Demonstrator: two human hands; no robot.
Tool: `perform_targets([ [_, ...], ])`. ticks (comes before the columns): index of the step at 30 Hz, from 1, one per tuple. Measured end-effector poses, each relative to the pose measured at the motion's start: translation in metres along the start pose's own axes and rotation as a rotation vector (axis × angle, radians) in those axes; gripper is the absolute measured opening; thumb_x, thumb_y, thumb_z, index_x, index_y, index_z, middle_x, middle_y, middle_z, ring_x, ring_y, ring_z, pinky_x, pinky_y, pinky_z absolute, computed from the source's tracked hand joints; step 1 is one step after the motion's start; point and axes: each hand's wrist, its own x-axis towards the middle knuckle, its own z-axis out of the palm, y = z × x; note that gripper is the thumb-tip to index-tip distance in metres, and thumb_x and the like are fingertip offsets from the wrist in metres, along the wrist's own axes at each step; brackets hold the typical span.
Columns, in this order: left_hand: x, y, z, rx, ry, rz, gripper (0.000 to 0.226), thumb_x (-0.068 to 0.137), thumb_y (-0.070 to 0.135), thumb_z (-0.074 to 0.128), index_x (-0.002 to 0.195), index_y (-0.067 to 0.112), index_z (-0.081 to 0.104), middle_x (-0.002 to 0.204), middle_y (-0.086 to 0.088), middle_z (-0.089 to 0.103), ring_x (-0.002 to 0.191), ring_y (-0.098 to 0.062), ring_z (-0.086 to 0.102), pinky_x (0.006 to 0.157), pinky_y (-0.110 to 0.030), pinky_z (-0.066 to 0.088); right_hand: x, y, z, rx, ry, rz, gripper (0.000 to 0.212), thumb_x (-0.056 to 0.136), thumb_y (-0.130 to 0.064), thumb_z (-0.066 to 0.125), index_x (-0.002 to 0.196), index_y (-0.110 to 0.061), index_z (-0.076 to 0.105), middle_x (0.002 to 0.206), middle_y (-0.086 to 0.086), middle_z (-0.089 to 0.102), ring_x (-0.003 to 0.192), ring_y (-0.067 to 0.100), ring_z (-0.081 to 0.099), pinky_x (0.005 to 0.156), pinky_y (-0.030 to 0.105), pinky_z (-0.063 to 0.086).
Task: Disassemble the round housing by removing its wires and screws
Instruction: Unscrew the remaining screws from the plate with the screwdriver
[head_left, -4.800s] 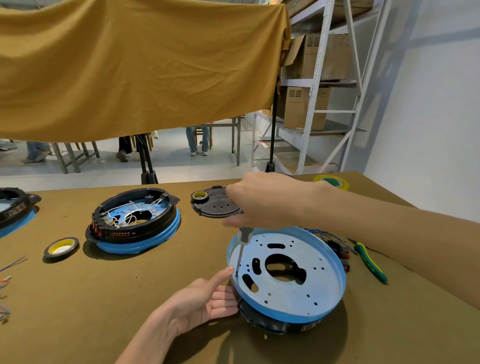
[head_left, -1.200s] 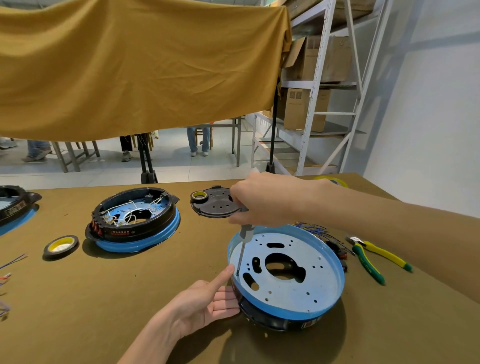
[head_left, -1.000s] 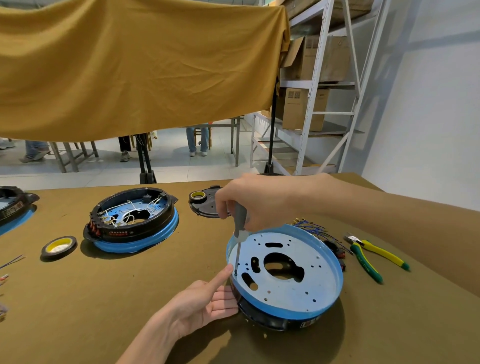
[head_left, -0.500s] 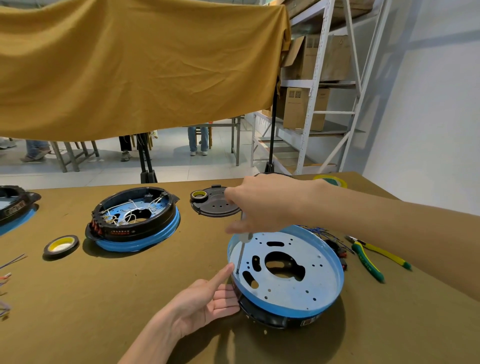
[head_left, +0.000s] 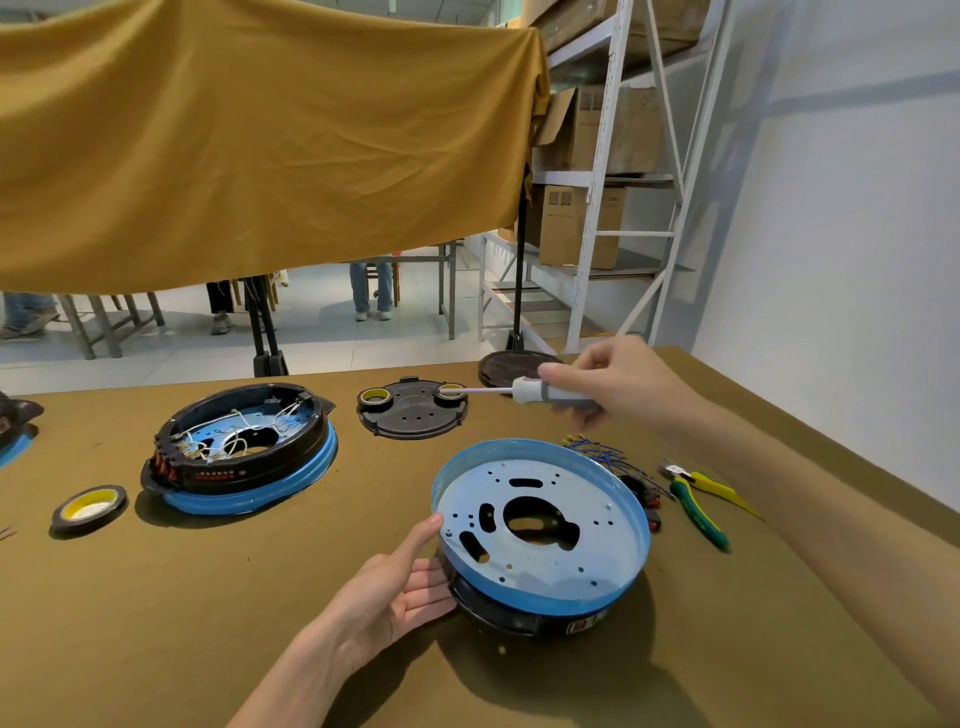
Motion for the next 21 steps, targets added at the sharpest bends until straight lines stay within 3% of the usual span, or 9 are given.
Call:
perform_targets([
  [3,-0.001,0.001,0.002,-0.003,0.019,0.008,0.094,0.061,0.06,0.086,0.123,-0.006,0.062,0.108,-0.023,0.078,0.099,-0.034,0.078,0.074,-0.038,0.067,-0.019,0.048,-0.01,0.6,-0.087,0.442,0.038,0.096,-0.036,0.067,0.116,-0.004,0.062,0.083,0.016,0.072,0.056,0.018,0.06,0.054,0.025,0.058],
  [6,-0.003,0.002,0.005,0.015,0.051,0.025,0.096,0.056,0.063,0.085,0.12,-0.005,0.062,0.104,-0.022,0.079,0.095,-0.033,0.079,0.069,-0.036,0.066,-0.037,0.096,-0.014,0.713,-0.141,0.488,0.033,0.097,-0.035,0.064,0.116,-0.008,0.063,0.078,0.015,0.065,0.055,0.018,0.053,0.047,0.026,0.047],
  [9,-0.003,0.004,0.002,0.033,0.124,0.081,0.095,0.053,0.066,0.083,0.116,-0.003,0.063,0.104,-0.02,0.079,0.096,-0.032,0.079,0.074,-0.037,0.066,-0.05,0.128,-0.015,0.368,0.061,0.305,0.033,0.1,-0.034,0.059,0.107,-0.004,0.07,0.07,0.013,0.066,0.054,0.02,0.052,0.045,0.03,0.037],
  [12,-0.002,0.006,-0.006,0.0,0.19,0.113,0.097,0.052,0.066,0.083,0.118,-0.002,0.062,0.113,-0.022,0.076,0.104,-0.034,0.074,0.08,-0.04,0.062,-0.068,0.151,-0.012,0.043,0.259,0.123,0.019,0.101,-0.036,0.057,0.1,-0.019,0.068,0.064,0.008,0.068,0.051,0.018,0.062,0.048,0.03,0.046],
  [14,-0.001,0.006,-0.007,-0.02,0.212,0.107,0.101,0.053,0.065,0.083,0.124,-0.003,0.06,0.118,-0.024,0.073,0.108,-0.036,0.072,0.084,-0.042,0.061,-0.077,0.171,-0.01,-0.139,0.287,0.129,0.015,0.1,-0.046,0.054,0.098,-0.032,0.059,0.061,0.004,0.068,0.046,0.016,0.059,0.048,0.027,0.046],
  [17,-0.001,0.006,-0.007,-0.063,0.246,0.12,0.107,0.053,0.063,0.085,0.132,-0.003,0.056,0.123,-0.024,0.07,0.111,-0.037,0.069,0.08,-0.043,0.061,-0.08,0.199,-0.007,-0.588,0.284,0.165,0.008,0.096,-0.045,0.052,0.101,-0.04,0.051,0.06,-0.004,0.062,0.052,0.009,0.056,0.049,0.031,0.04],
  [21,-0.001,0.005,-0.007,-0.113,0.269,0.121,0.118,0.056,0.063,0.085,0.145,-0.003,0.045,0.136,-0.027,0.061,0.111,-0.037,0.067,0.076,-0.042,0.061,-0.077,0.213,0.002,-0.784,0.27,0.098,0.017,0.095,-0.047,0.05,0.112,-0.043,0.05,0.069,-0.013,0.061,0.06,0.006,0.052,0.048,0.025,0.032],
])
